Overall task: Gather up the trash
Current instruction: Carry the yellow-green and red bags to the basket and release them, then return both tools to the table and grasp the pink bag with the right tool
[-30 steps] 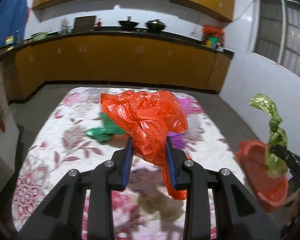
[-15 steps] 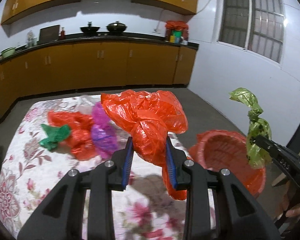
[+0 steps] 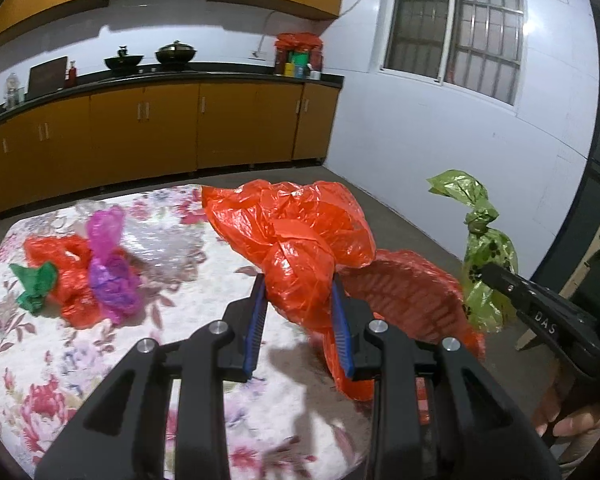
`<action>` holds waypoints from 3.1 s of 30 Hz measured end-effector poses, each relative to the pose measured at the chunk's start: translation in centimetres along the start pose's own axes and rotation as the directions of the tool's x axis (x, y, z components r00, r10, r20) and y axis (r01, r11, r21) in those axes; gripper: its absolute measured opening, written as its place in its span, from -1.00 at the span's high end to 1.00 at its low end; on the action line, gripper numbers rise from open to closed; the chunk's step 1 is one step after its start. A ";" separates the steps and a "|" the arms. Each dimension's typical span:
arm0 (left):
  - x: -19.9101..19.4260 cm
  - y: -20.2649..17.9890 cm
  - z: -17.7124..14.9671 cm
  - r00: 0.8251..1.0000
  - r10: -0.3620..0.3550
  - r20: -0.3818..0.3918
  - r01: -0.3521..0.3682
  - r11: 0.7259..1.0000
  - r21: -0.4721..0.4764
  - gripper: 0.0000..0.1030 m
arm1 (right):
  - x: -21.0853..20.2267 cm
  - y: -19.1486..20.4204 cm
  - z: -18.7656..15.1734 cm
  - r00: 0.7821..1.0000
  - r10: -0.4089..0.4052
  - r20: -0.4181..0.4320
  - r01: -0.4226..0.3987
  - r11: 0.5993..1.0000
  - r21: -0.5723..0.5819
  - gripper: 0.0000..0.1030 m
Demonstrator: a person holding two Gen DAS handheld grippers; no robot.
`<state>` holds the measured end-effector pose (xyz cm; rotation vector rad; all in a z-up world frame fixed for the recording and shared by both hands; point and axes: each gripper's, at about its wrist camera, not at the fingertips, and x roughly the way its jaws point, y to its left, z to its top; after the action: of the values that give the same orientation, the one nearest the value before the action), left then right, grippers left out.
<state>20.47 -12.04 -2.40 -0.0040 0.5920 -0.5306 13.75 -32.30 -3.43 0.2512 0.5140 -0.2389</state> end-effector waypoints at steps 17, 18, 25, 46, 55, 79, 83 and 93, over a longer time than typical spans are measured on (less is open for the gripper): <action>4.0 -4.3 -0.1 0.993 -0.097 -0.060 0.099 0.995 0.028 0.39 | 0.5 -3.1 0.2 0.999 -0.040 -0.012 0.040 0.998 0.056 0.96; 4.3 -4.4 -0.2 0.993 -0.100 -0.066 0.102 0.994 0.030 0.39 | 0.6 -3.2 0.2 0.999 -0.040 -0.012 0.041 0.997 0.059 0.96; 6.3 -5.4 -0.8 0.987 -0.122 -0.103 0.126 0.992 0.029 0.38 | 1.3 -3.4 0.5 0.999 -0.045 -0.022 0.046 0.996 0.072 0.96; 8.2 -3.0 -2.9 0.987 -0.037 -0.154 0.039 0.999 0.011 -0.09 | 1.4 -3.9 -0.4 0.998 -0.058 -0.033 0.061 0.995 0.082 0.15; 5.5 2.3 -3.1 0.984 0.141 -0.112 -0.142 0.990 0.000 -0.35 | 1.6 -0.2 -0.2 1.000 -0.010 -0.024 0.009 1.000 -0.010 -0.26; -4.6 24.7 -6.2 0.824 0.555 -0.118 -0.565 0.786 -0.251 -0.40 | 12.9 24.8 -2.9 0.885 0.352 -0.303 -0.425 0.878 -0.219 -0.30; -5.1 26.1 -6.6 0.813 0.568 -0.127 -0.579 0.770 -0.267 -0.40 | 15.0 27.8 -4.1 0.878 0.343 -0.334 -0.431 0.871 -0.238 -0.30; -5.0 28.5 -7.0 0.814 0.566 -0.131 -0.577 0.762 -0.293 -0.40 | 18.6 30.9 -5.4 0.875 0.306 -0.375 -0.414 0.874 -0.253 -0.20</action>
<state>26.80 16.04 -9.95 -0.1202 0.6715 0.1729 35.88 -4.60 -12.03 0.0569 0.8117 0.2671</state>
